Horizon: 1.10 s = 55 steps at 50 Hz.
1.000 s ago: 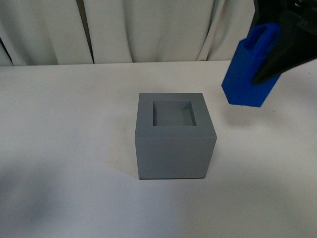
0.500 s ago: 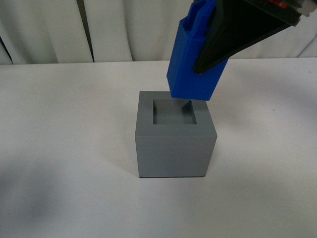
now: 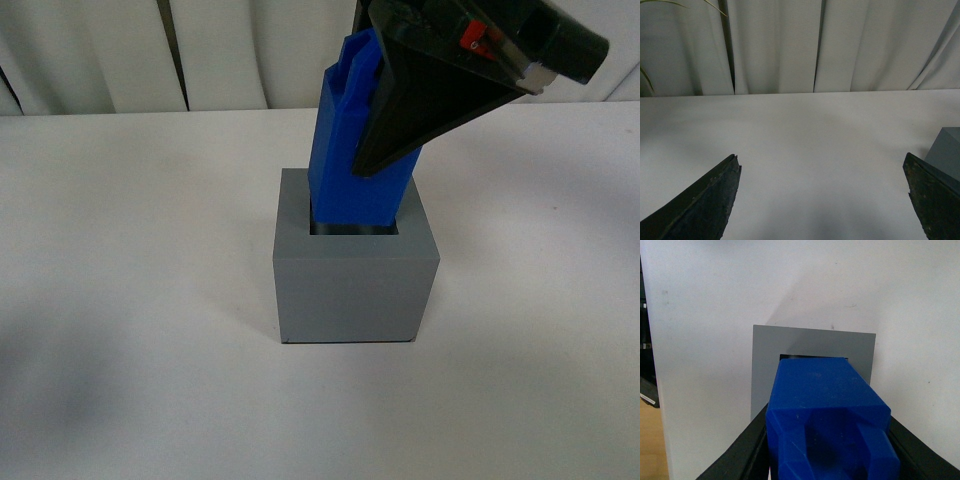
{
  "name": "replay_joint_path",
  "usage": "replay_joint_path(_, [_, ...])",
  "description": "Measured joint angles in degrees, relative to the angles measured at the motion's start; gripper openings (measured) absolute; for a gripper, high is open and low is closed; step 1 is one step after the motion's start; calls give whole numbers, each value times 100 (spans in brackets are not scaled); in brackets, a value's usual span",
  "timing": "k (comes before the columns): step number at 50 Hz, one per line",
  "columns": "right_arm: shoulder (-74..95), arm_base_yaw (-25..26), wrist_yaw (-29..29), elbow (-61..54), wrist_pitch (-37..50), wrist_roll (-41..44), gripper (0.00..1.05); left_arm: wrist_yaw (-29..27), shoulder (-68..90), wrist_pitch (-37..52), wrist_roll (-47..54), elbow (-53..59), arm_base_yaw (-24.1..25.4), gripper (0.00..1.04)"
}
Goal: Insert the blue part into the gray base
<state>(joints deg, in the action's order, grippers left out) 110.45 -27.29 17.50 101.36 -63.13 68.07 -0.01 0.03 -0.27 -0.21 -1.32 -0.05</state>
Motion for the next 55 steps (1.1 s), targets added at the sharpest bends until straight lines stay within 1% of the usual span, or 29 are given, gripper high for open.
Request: replay_joint_path(55, [81,-57,-149,-107,105,-107,47,0,0,0,0,0,0,99])
